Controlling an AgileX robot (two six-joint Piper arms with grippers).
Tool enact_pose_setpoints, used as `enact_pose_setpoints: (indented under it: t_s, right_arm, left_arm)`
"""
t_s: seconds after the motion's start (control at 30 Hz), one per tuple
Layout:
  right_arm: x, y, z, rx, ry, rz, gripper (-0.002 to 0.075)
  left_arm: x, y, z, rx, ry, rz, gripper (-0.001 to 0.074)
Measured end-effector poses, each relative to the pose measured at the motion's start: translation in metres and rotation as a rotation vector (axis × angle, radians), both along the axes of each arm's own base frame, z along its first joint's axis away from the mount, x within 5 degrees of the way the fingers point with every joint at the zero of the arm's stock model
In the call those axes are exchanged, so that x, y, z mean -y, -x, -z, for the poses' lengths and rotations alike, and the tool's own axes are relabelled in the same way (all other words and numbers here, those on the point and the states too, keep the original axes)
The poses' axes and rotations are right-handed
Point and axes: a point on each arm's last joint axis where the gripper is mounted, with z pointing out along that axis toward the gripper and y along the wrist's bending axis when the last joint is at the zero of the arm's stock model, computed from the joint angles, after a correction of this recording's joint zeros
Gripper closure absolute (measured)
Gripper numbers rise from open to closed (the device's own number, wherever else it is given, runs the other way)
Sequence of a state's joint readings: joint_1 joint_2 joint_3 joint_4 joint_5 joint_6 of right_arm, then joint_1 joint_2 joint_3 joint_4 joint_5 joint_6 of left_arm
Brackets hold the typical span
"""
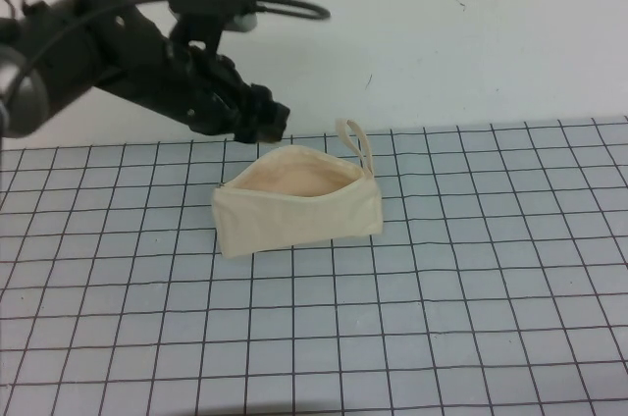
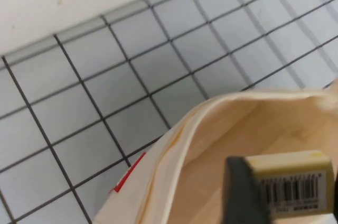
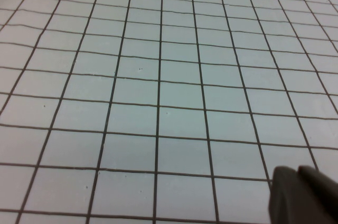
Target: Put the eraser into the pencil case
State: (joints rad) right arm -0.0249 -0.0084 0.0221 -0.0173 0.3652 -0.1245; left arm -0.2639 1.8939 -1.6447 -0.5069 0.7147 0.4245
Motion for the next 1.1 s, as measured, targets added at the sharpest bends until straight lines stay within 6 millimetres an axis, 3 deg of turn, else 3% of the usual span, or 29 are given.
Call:
enact_pose_setpoints:
  t_s: [0.13, 0.23, 0.3, 0.43, 0.53, 0.73, 0.87, 0.93, 1.1]
  right_arm:
    - [0.0, 0.0, 0.0, 0.0, 0.0, 0.0, 0.0727]
    - [0.0, 0.0, 0.0, 0.0, 0.0, 0.0, 0.0727]
    - [0.0, 0.0, 0.0, 0.0, 0.0, 0.0, 0.0727]
    - [0.0, 0.0, 0.0, 0.0, 0.0, 0.0, 0.0727]
    - [0.0, 0.0, 0.0, 0.0, 0.0, 0.0, 0.0727]
    - [0.0, 0.0, 0.0, 0.0, 0.0, 0.0, 0.0727]
    - [0.0, 0.0, 0.0, 0.0, 0.0, 0.0, 0.0727]
    - [0.0, 0.0, 0.0, 0.0, 0.0, 0.0, 0.0727]
    - [0.0, 0.0, 0.0, 0.0, 0.0, 0.0, 0.0727]
  left_arm:
    - [0.002, -0.006, 0.015, -0.021, -0.015, 0.01, 0.0267]
    - [0.003, -0.007, 0.009, 0.0, -0.014, 0.013, 0.0246]
    - [0.003, -0.009, -0.004, 0.039, -0.017, 0.015, 0.0306]
    - [-0.003, -0.001, -0.04, 0.144, -0.063, 0.025, 0.0604]
    - [-0.012, 0.017, -0.076, 0.235, -0.093, 0.006, 0.0696]
    - [-0.041, 0.072, -0.159, 0.471, -0.146, -0.108, 0.0731]
    - [-0.061, 0.112, -0.196, 0.597, -0.178, -0.203, 0.0734]
    - [-0.072, 0.132, -0.201, 0.634, -0.195, -0.256, 0.0734]
    - [-0.095, 0.169, -0.169, 0.606, -0.272, -0.373, 0.0735]
